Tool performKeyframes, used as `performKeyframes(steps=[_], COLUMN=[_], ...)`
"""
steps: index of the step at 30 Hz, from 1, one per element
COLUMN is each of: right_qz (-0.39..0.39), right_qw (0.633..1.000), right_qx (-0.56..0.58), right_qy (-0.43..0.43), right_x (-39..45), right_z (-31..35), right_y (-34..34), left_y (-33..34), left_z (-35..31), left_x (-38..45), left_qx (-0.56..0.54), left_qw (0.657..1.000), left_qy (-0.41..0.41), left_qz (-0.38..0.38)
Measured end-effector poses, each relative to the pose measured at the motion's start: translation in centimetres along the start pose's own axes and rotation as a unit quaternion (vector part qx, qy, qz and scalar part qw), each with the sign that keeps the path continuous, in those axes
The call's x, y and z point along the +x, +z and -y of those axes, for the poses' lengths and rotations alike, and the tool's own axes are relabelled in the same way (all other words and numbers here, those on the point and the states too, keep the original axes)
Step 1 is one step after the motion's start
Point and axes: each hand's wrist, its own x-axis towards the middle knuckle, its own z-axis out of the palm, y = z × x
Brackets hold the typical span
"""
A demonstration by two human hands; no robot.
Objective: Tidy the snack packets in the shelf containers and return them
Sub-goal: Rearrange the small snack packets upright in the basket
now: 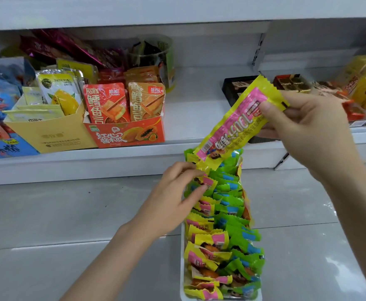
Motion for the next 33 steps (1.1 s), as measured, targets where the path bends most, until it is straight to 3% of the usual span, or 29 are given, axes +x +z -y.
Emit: performKeyframes(steps=[14,21,33], right_qz=[0.083,0.143,0.168], right_qw=[0.997,0.983,0.928], right_qx=[-0.005,-0.116,-0.318], right_qy=[-0.001,0.0,-0.097], right_x=[-1.6,-3.0,-2.2], right_z=[-1.5,-2.5,0.7], right_y=[2.5,4.2,4.1], left_y=[0.2,0.2,0.6], left_z=[1.5,1.6,1.7], left_x=[-2.1,-2.6,-2.4], left_qx=[-0.058,-0.053,-0.06], left_qw=[0.998,0.998,0.998], left_qy=[-0.021,-0.032,-0.03], left_qz=[0.025,0.027,0.012])
